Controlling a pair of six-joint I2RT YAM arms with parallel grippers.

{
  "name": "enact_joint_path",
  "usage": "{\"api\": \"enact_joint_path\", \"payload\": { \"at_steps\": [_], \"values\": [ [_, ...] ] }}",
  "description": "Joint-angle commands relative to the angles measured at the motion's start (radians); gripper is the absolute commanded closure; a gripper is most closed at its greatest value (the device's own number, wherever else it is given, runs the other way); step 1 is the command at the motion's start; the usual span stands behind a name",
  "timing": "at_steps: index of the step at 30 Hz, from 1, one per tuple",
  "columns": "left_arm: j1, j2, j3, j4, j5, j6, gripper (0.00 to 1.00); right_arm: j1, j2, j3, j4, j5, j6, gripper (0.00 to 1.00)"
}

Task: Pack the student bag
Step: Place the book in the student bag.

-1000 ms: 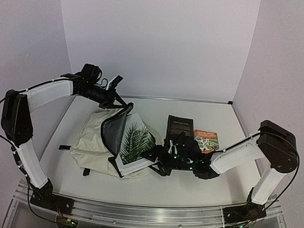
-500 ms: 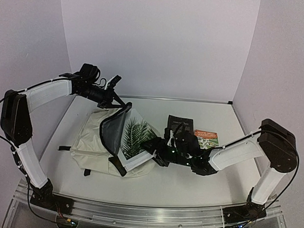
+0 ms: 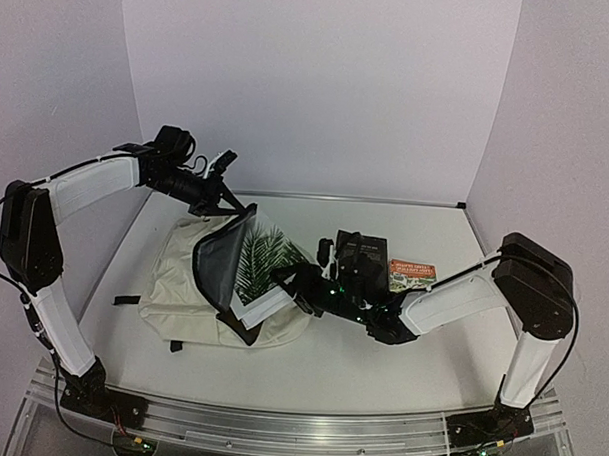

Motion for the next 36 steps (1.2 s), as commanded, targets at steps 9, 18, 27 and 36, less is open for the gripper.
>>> {"api": "enact_joint_path", "payload": {
  "at_steps": [9, 18, 27, 36],
  "values": [
    [0.054, -0.091, 0.328, -0.379, 0.101, 0.184, 1.00, -0.094, -0.269, -0.080, -0.066, -0.131, -0.027, 0.72],
    [0.062, -0.038, 0.468, -0.616, 0.155, 0.329, 1.00, -0.123, -0.314, 0.020, -0.344, -0.417, -0.175, 0.73],
    [0.053, 0.026, 0.476, -0.600, 0.194, 0.306, 1.00, -0.110, -0.272, 0.047, -0.396, -0.632, -0.293, 0.73],
    [-0.097, 0.239, 0.636, -0.583, 0.143, 0.342, 1.00, -0.084, -0.254, 0.062, -0.323, -0.694, -0.315, 0.72]
  ]
}}
